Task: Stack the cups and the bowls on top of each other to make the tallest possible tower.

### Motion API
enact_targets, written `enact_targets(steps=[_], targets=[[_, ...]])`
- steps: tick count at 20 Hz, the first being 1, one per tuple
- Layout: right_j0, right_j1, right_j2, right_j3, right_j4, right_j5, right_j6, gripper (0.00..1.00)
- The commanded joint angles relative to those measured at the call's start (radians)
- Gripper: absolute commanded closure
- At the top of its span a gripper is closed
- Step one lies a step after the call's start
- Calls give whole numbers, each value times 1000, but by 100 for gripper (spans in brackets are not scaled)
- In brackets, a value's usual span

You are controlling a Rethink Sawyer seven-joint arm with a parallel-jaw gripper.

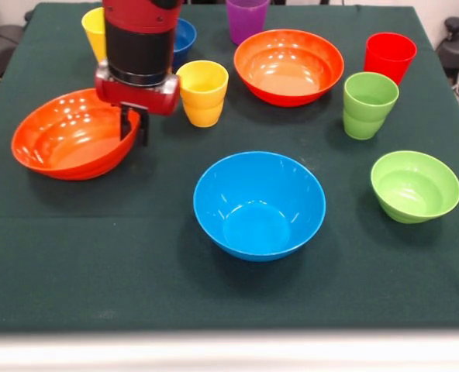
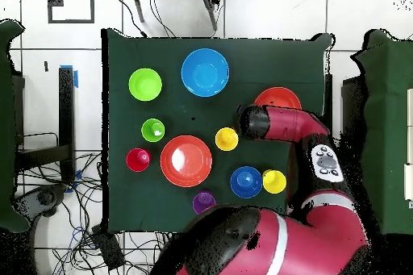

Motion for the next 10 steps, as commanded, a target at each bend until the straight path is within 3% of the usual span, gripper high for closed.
enact_targets(steps=[1,10], targets=[[86,6,98,-56,2,147,-30,100],[159,-30,51,-69,3,195,14,100]])
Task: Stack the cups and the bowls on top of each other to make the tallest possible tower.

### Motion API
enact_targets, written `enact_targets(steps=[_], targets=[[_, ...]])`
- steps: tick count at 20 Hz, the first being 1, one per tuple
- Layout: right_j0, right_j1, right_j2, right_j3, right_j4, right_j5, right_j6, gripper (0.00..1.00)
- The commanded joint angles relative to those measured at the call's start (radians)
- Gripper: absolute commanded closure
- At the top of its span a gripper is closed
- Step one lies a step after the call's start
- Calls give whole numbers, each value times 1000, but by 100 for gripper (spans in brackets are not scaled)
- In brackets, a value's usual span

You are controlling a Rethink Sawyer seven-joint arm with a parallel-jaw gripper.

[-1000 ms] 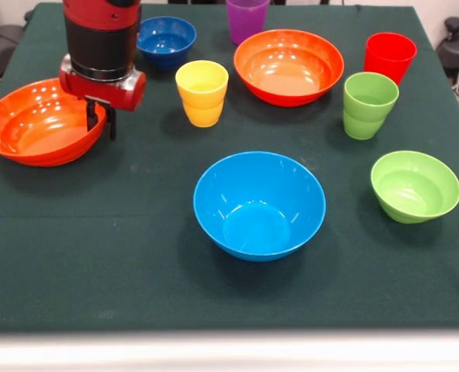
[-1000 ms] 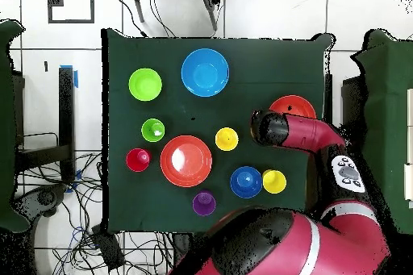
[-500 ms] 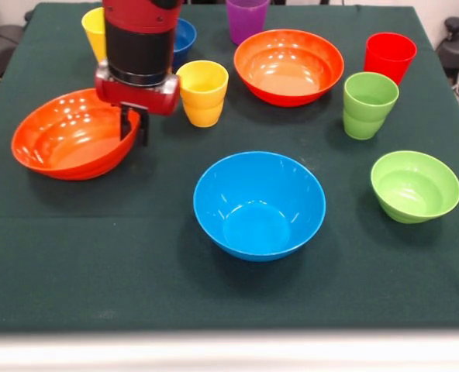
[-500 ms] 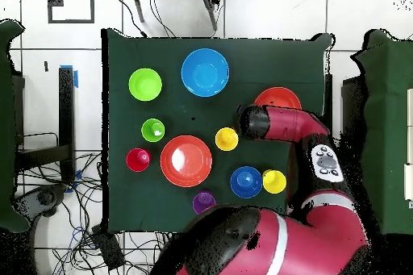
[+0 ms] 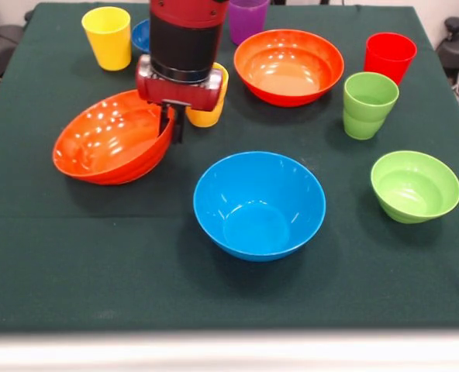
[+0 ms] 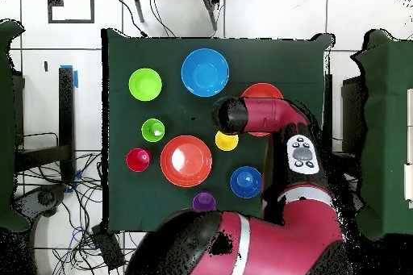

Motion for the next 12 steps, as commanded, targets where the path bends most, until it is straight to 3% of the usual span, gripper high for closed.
enact_targets(steps=[1,5,12], targets=[[73,-5,47,-56,2,134,15,100],[107,-16,3,-94,-12,180,18,100],[99,-12,4,-113,-9,192,-6,100]])
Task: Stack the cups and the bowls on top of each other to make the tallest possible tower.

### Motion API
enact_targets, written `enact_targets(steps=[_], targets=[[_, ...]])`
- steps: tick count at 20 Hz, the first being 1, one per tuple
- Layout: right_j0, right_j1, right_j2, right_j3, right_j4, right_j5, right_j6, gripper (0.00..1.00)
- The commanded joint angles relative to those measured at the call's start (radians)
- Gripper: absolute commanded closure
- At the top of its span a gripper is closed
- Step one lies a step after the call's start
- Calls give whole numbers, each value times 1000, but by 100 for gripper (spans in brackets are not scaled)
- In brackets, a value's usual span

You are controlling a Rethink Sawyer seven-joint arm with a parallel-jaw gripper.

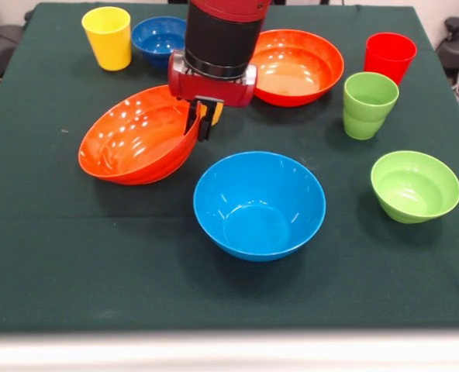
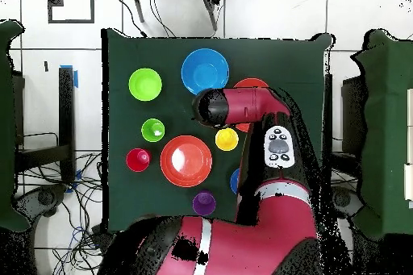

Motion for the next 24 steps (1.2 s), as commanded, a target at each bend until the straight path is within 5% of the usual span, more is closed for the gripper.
enact_targets(steps=[1,24], targets=[[6,8,31,-75,-13,107,-10,100],[121,21,-21,-285,11,336,17,100]])
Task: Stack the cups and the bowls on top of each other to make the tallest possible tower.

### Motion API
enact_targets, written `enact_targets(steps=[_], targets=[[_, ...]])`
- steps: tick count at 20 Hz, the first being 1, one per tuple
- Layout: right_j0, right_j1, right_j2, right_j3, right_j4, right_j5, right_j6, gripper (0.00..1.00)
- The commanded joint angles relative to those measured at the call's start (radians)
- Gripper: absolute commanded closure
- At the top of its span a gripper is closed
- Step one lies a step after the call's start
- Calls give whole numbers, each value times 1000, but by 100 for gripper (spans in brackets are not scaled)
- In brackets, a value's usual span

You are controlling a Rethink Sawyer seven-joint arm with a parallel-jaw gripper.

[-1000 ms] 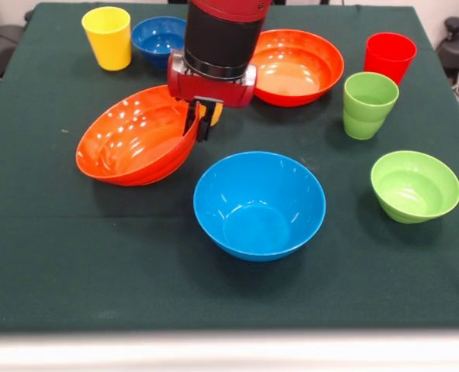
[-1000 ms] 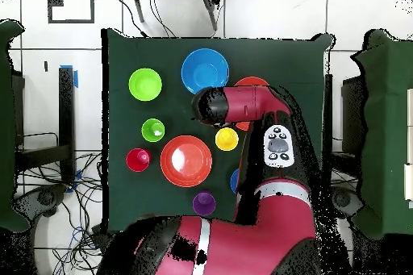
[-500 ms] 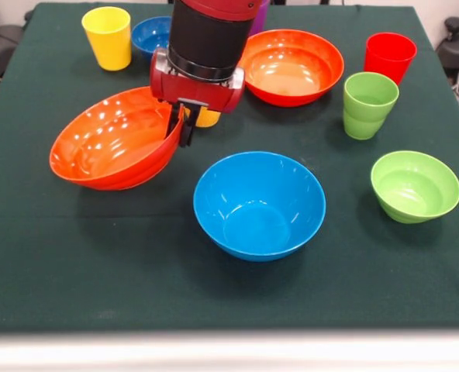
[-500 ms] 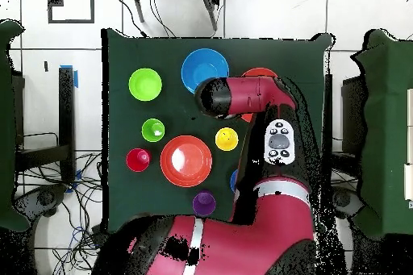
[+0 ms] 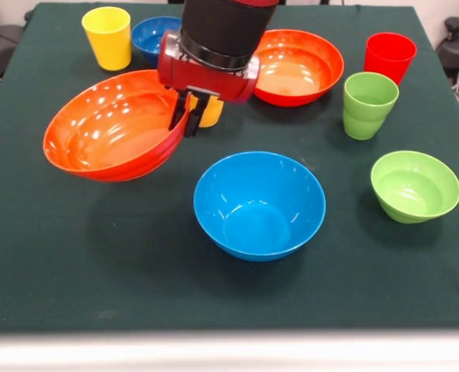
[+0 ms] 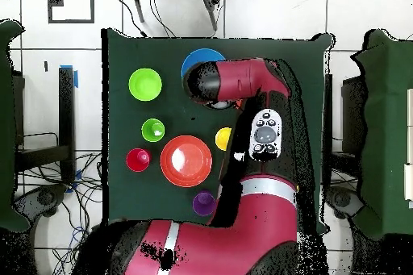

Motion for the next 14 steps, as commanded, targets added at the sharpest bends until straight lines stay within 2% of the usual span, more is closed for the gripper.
enact_targets(steps=[1,10,14], targets=[[45,18,50,-86,8,132,24,100],[136,99,9,-228,14,224,120,100],[169,109,-18,-257,24,255,153,100]])
